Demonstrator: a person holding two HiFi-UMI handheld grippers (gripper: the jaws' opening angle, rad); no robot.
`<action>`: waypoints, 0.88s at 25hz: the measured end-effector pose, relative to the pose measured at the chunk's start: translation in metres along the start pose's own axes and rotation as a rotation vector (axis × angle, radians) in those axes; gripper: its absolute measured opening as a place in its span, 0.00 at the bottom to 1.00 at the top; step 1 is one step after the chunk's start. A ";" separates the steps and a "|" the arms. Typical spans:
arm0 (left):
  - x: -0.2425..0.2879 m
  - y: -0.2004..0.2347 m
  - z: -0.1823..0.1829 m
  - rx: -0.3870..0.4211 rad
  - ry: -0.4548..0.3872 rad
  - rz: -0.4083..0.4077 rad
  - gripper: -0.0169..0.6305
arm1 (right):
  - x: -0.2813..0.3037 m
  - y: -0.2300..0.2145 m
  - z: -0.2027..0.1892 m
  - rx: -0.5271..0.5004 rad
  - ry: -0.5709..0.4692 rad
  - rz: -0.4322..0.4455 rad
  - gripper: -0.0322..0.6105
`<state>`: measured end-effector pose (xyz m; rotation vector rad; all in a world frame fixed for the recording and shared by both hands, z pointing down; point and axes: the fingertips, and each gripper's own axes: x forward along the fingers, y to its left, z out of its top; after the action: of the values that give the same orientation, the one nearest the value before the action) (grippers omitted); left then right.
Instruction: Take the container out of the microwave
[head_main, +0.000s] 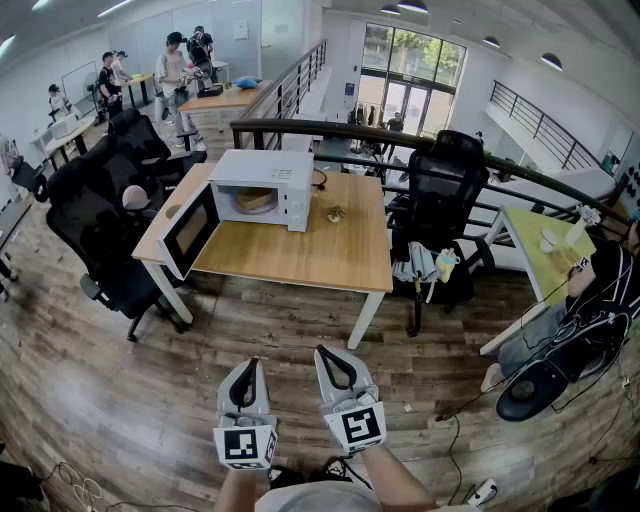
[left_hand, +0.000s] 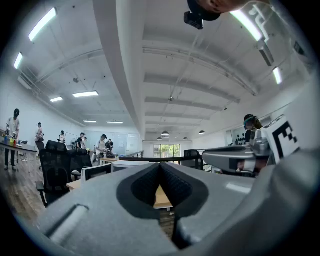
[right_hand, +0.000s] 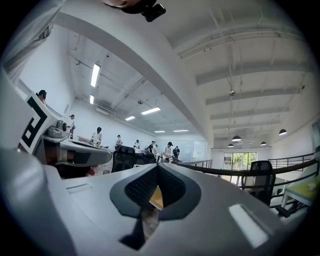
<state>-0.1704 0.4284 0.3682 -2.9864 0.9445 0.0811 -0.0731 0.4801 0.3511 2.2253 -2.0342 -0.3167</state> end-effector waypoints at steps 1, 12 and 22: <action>-0.001 0.001 -0.002 -0.003 0.007 0.000 0.03 | 0.000 0.002 -0.001 -0.003 -0.001 0.008 0.06; -0.022 0.009 -0.021 -0.019 0.045 -0.015 0.03 | -0.004 0.041 -0.011 0.027 0.016 0.052 0.11; -0.056 0.055 -0.028 -0.030 0.067 -0.029 0.03 | 0.010 0.087 -0.011 0.030 0.055 0.044 0.18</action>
<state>-0.2468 0.4147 0.3995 -3.0474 0.9132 -0.0055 -0.1543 0.4612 0.3803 2.1768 -2.0700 -0.2195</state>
